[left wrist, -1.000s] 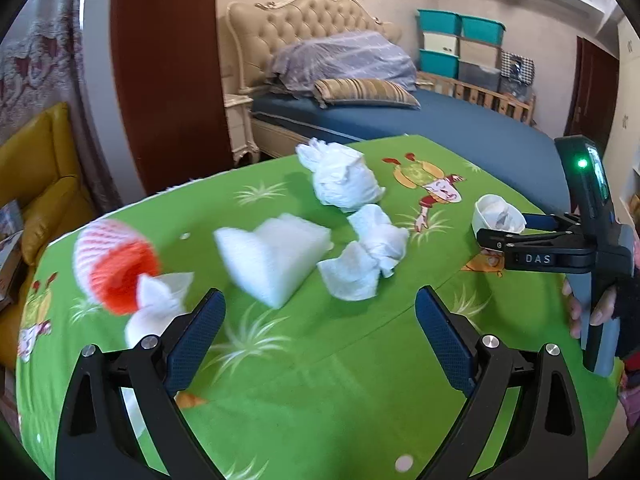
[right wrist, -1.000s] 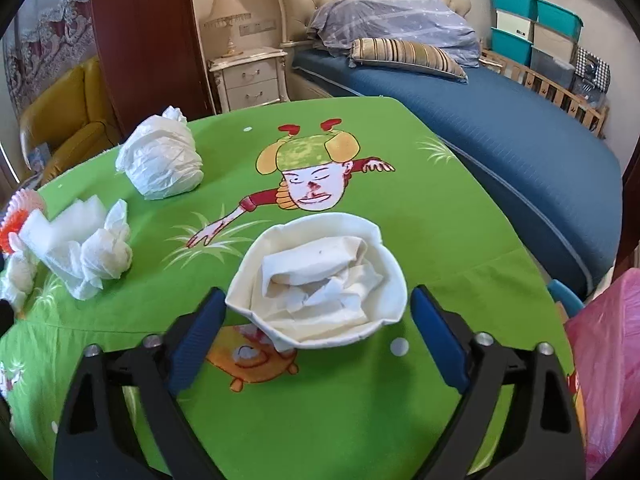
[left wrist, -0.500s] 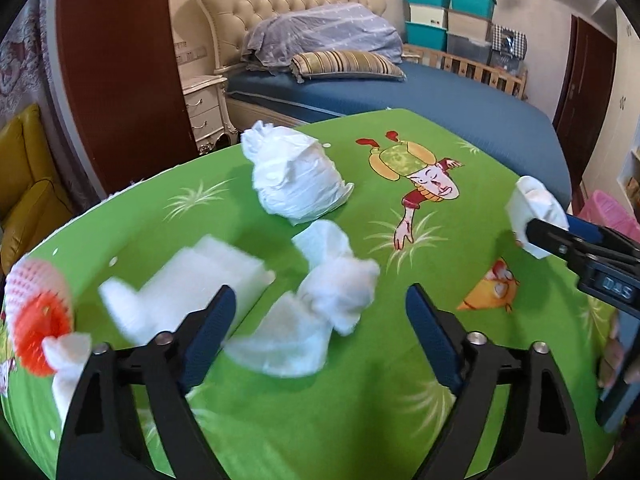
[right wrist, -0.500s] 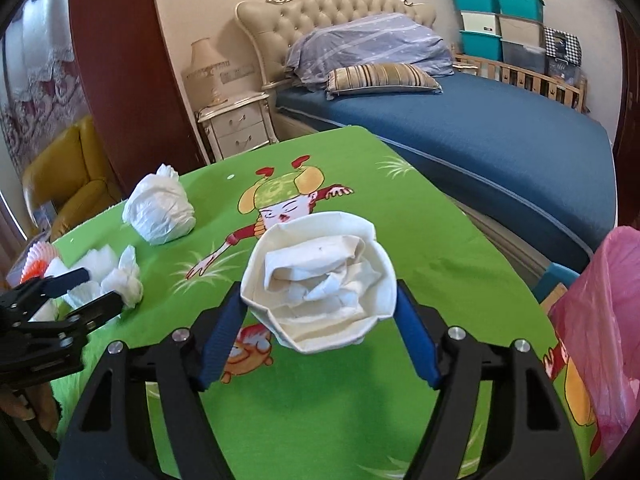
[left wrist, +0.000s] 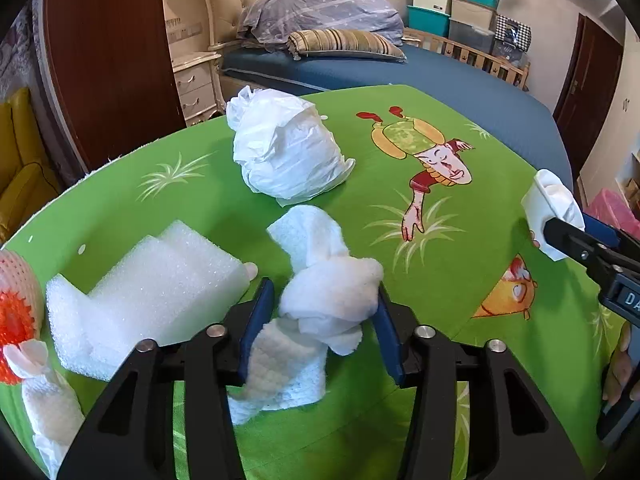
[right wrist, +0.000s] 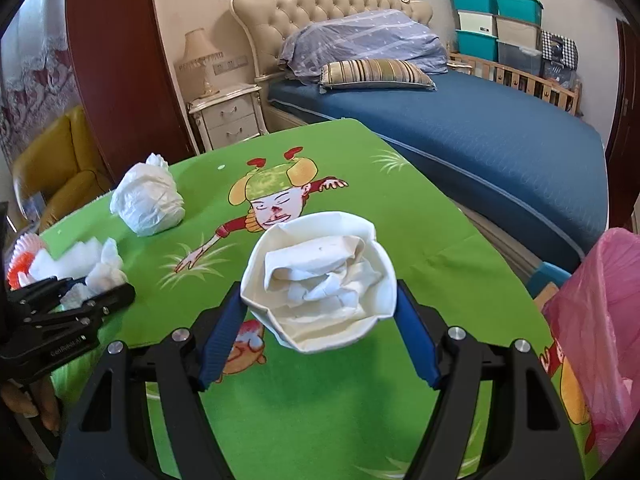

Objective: Collect trash
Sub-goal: 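Lift the paper bowl and tissue and carry them over the pink bin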

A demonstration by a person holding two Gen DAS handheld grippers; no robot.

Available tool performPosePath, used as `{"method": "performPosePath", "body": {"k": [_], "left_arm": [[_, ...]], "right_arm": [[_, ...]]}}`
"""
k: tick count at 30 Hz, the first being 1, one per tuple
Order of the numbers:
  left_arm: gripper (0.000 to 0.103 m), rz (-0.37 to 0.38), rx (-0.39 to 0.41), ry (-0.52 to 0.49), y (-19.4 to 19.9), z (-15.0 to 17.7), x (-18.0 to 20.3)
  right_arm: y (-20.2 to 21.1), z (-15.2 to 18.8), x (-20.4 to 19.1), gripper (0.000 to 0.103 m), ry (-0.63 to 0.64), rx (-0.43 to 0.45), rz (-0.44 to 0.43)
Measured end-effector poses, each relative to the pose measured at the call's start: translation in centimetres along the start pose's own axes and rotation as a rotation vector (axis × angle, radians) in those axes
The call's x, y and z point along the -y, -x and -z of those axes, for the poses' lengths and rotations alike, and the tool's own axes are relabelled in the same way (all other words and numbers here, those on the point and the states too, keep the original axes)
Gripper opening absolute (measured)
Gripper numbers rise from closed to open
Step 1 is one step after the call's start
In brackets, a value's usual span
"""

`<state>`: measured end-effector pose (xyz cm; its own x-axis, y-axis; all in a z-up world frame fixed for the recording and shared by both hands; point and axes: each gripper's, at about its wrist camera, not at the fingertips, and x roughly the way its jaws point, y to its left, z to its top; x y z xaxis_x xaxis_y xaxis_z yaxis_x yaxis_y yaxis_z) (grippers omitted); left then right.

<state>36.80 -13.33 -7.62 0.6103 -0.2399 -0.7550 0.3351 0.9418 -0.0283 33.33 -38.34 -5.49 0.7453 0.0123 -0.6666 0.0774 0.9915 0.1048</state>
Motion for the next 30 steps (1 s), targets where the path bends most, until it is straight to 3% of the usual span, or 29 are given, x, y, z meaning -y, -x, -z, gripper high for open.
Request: {"method": "performPosePath", "body": {"k": [16, 22, 30], "left_arm": [[0.036, -0.033, 0.087, 0.044, 2.3, 0.0, -0.2], [0.036, -0.041, 0.155, 0.06, 8.4, 3.6, 0.6], [0.036, -0.087, 0.324, 0.039, 16.8, 9.8, 3.3]], "right_arm": [[0.6, -0.1, -0.2, 0.071, 0.034, 0.014, 0.037], [6.2, 2.3, -1.9, 0.071, 0.099, 0.077, -0.016], [15.3, 7.0, -3.3, 0.072, 0.184, 0.206, -0.09]]}}
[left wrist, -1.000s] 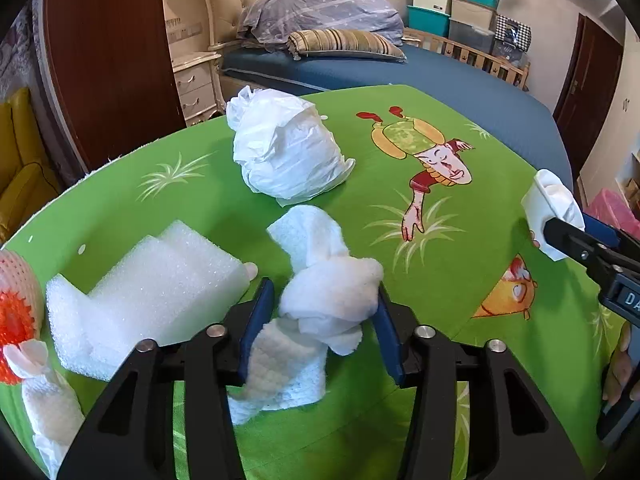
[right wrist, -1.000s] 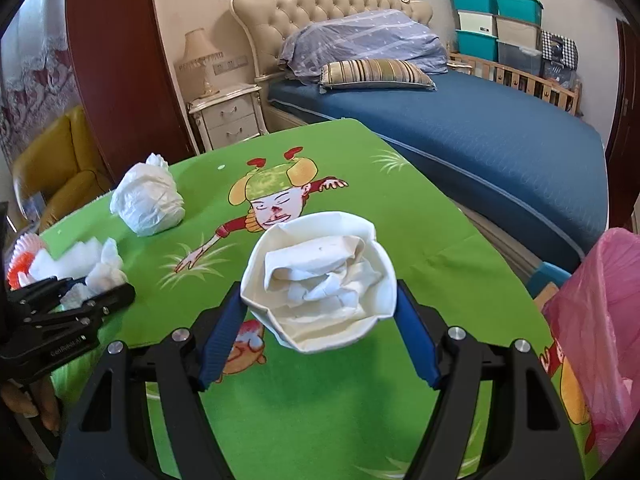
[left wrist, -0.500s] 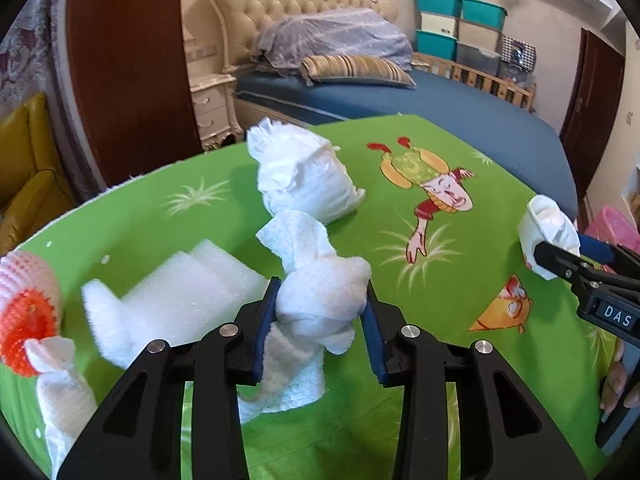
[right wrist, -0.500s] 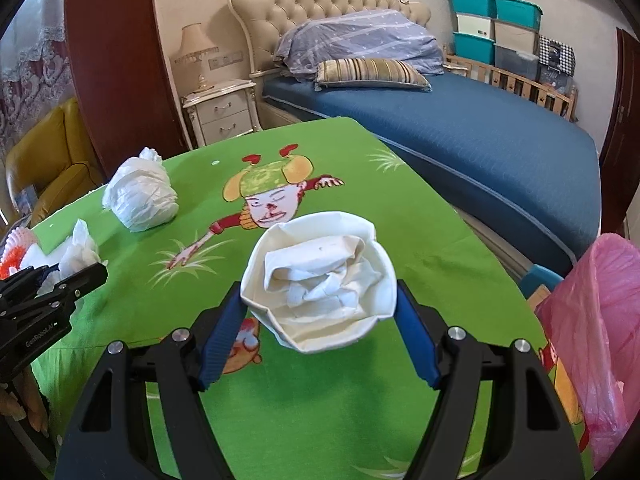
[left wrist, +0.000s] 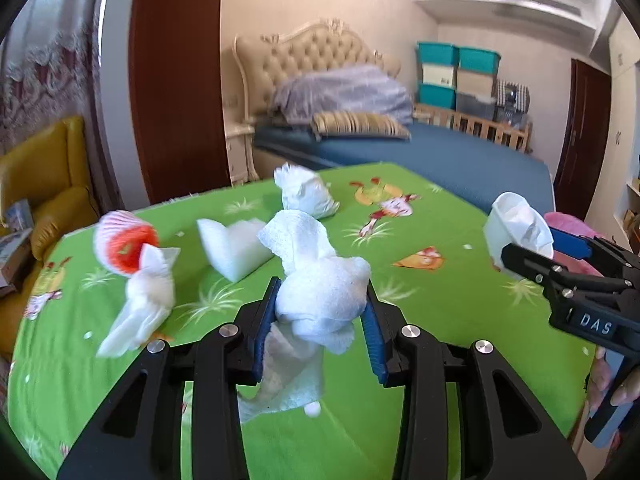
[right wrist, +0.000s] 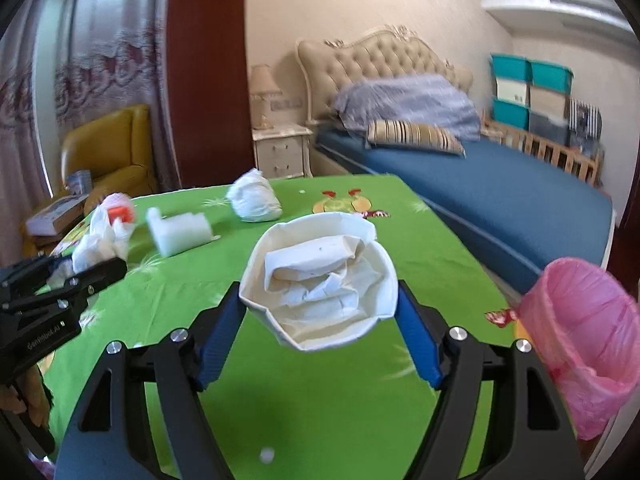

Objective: Collect trash
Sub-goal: 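Lift the paper bowl and tissue and carry them over the pink bin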

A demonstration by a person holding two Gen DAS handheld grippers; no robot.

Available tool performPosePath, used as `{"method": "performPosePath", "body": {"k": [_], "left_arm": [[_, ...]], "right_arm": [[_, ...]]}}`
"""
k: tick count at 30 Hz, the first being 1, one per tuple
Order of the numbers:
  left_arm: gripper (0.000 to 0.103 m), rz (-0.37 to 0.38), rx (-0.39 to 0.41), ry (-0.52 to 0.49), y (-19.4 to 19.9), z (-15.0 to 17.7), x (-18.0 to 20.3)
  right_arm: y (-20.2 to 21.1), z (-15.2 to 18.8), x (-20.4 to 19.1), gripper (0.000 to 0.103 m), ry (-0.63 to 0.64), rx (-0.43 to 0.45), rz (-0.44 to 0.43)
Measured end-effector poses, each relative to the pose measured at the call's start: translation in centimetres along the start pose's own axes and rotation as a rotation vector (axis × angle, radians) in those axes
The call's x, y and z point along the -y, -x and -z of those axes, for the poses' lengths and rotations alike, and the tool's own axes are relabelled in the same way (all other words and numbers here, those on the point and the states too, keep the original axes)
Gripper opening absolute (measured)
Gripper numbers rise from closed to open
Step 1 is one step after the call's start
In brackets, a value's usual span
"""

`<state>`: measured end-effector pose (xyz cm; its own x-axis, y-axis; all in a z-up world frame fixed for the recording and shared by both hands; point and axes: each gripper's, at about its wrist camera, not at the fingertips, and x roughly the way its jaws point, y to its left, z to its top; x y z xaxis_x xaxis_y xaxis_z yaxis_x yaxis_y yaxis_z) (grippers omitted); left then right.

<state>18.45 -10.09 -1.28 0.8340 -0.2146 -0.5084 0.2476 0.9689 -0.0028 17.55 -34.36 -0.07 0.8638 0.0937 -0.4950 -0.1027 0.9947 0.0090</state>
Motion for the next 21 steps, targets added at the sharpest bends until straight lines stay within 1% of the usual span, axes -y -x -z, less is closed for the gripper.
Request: {"method": "performPosePath", "body": {"k": [2, 8, 14, 21], "left_arm": [[0.036, -0.001, 0.036, -0.002, 2.0, 0.8, 0.4], [0.036, 0.017, 0.091, -0.003, 5.1, 3.0, 1.2], [0.036, 0.025, 0.123, -0.014, 6.3, 4.5, 1.9], [0.036, 0.036, 0.138, -0.061, 6.4, 4.8, 3.2]], "right_arm": [[1.9, 0.8, -0.4, 0.072, 0.021, 0.017, -0.015], [6.2, 2.6, -0.6, 0.073, 0.062, 0.079, -0.026], [8.1, 3.6, -0.1, 0.073, 0.073, 0.12, -0.033], [9.3, 4.4, 0.7, 0.073, 0.07, 0.141, -0.033]]}}
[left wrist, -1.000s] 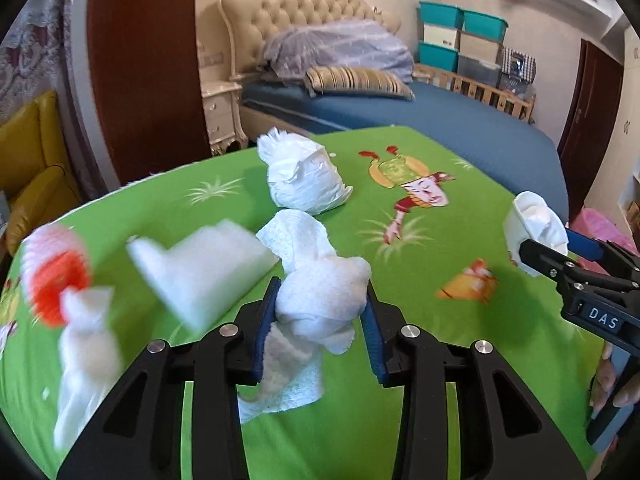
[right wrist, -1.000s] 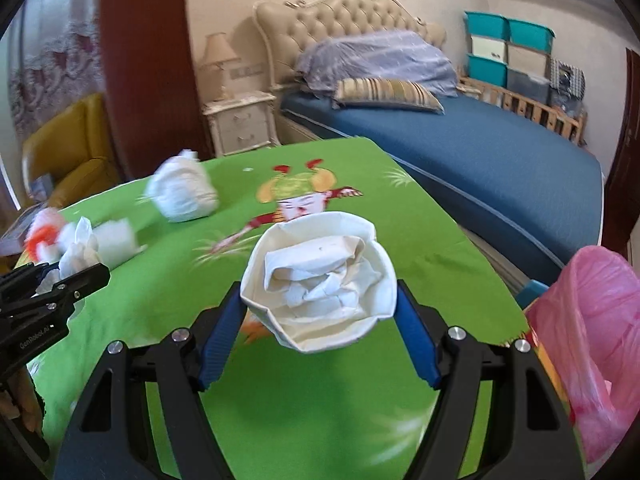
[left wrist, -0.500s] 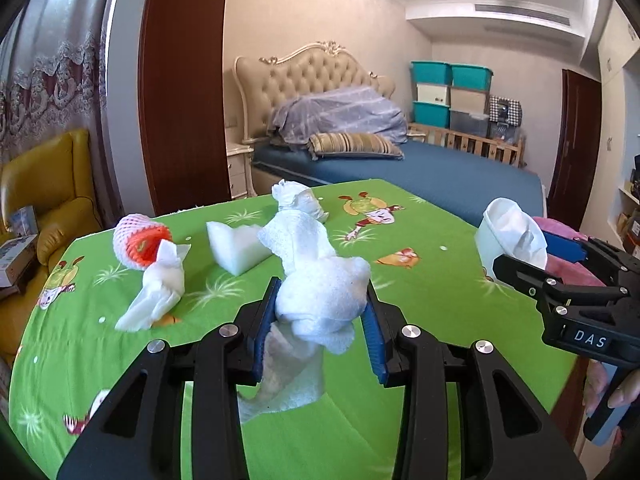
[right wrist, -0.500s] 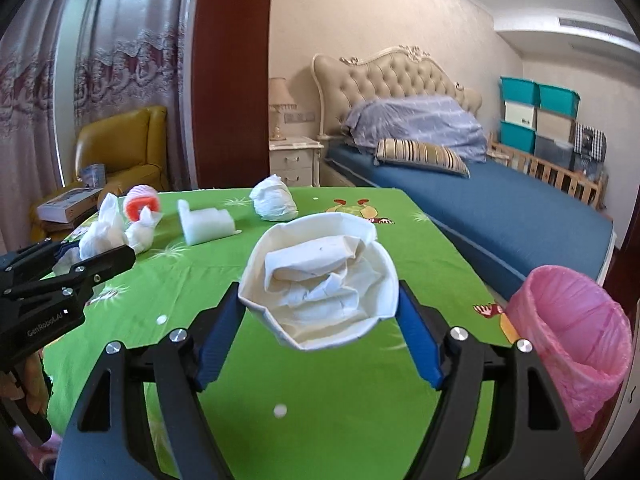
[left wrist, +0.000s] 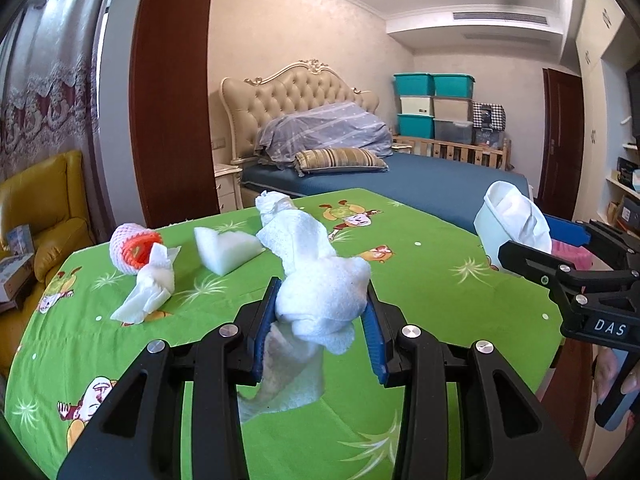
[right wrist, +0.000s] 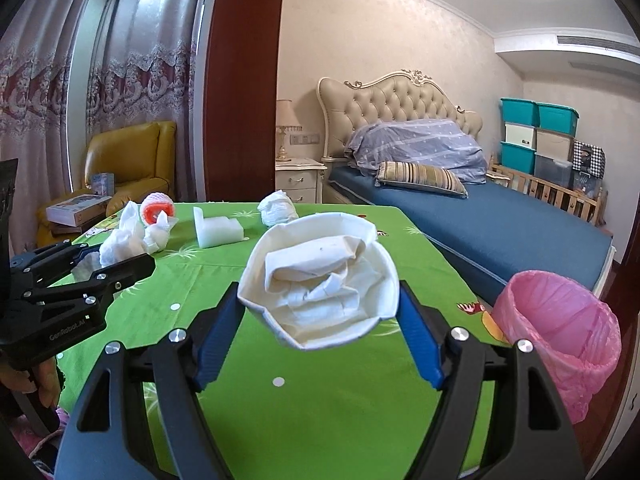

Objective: Collect trash
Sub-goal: 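Lift the paper bowl and tissue and carry them over the pink bin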

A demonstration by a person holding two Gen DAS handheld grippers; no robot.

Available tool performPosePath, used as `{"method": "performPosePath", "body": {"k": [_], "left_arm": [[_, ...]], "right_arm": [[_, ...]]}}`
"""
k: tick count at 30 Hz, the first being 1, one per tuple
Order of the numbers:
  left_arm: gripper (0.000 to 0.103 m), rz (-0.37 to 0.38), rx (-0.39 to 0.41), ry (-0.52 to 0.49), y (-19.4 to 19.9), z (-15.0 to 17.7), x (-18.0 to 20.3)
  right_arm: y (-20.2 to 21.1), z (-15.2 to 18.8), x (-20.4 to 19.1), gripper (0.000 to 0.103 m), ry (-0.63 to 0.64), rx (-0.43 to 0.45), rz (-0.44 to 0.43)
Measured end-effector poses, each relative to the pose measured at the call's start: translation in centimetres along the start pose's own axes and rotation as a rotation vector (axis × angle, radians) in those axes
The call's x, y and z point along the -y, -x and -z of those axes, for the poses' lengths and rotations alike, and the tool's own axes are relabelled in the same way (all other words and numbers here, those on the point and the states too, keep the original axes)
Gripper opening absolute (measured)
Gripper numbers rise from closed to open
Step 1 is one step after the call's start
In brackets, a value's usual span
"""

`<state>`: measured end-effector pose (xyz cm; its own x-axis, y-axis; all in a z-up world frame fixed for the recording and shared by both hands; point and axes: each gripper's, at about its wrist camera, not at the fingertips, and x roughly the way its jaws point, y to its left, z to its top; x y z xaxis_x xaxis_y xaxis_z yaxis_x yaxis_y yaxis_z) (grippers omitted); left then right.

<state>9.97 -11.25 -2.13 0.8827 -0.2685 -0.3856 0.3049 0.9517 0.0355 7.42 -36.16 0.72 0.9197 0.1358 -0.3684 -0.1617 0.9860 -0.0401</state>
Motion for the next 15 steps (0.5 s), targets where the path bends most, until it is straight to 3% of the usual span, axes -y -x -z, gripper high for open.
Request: {"method": "performPosePath", "body": {"k": [15], "left_arm": [[0.036, 0.026, -0.003, -0.058, -0.2, -0.4, 2.1]], "right_arm": [[0.6, 1.2, 3.4, 0.074, -0.058, 0.0, 0.058]]}}
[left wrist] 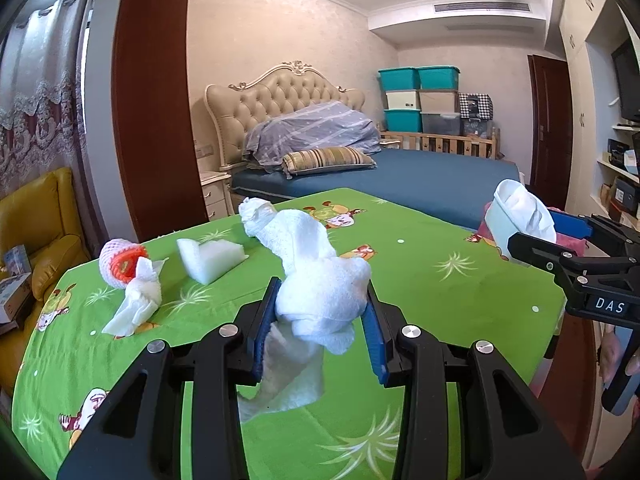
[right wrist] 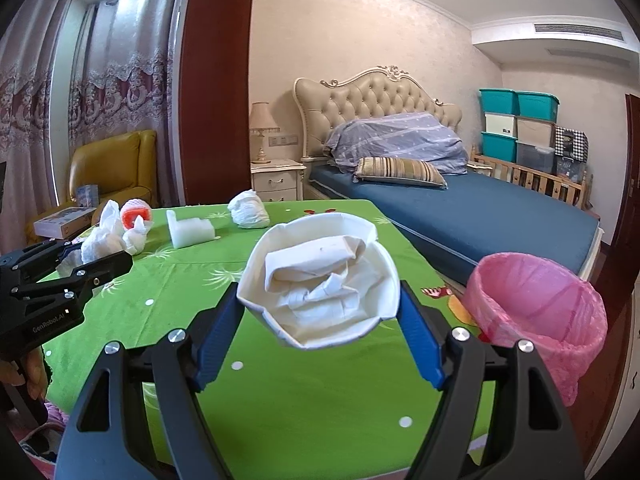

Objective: Collect trash
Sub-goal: 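Lift the paper bowl and tissue and carry them over the pink bin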

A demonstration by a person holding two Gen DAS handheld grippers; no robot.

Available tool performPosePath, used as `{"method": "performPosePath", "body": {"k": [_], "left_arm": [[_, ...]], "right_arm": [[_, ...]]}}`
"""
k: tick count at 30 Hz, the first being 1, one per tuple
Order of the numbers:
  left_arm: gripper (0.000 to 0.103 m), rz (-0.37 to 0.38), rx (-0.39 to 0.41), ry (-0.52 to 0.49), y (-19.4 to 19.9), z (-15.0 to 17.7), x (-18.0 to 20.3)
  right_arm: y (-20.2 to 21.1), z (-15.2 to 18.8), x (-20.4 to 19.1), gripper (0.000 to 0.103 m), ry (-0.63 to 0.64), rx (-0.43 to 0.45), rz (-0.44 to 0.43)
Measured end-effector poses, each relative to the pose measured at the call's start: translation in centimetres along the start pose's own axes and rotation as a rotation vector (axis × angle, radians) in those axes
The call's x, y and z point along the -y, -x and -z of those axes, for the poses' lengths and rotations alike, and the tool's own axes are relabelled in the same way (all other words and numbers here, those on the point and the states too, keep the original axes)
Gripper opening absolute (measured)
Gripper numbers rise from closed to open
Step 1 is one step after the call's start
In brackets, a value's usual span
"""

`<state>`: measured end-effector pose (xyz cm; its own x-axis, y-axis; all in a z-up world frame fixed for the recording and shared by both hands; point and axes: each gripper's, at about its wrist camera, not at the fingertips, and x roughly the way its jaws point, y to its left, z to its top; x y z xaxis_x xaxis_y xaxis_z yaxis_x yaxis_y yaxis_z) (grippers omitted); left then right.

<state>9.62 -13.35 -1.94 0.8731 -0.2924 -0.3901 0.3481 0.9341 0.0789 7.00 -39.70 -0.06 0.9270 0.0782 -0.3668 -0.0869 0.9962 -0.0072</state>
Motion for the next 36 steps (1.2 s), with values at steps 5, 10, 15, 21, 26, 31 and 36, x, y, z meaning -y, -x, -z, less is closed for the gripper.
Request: {"method": "performPosePath", "body": {"k": [5, 10, 15, 21, 26, 31, 36], "left_arm": [[0.036, 0.025, -0.003, -0.028, -0.4, -0.5, 1.6], [0.036, 0.084, -0.035, -0.038, -1.6, -0.8, 2.7], [0.036, 0.169, -0.062, -0.071, -3.1, -2.0, 5.1], [0.036, 0.244, -0.066, -0.092, -5.1, -3.7, 8.8], [0.036, 0.309, -0.075, -0.113, -6.8, -5.1, 12.2], [0.036, 0.373, -0.075, -0.129, -8.5, -6.4, 15.5], [0.036, 0.451, -0.082, -0.122, -10.8, -8.6, 19.3]], "right_arm": [[0.3, 0.3, 1.0, 0.074, -0.007, 0.004, 0.027], [0.8, 0.4, 2.4, 0.074, -0.016, 0.018, 0.056], [1.2, 0.6, 4.8, 0.075, -0.029, 0.022, 0.106], [2.5, 1.2, 8.7, 0.075, -0.06, 0.043, 0.195], [3.6, 1.9, 12.6, 0.075, -0.101, 0.046, 0.267], [4.2, 2.6, 16.1, 0.075, -0.144, 0.043, 0.319], [3.4, 2.8, 19.6, 0.075, -0.15, 0.028, 0.361]]}}
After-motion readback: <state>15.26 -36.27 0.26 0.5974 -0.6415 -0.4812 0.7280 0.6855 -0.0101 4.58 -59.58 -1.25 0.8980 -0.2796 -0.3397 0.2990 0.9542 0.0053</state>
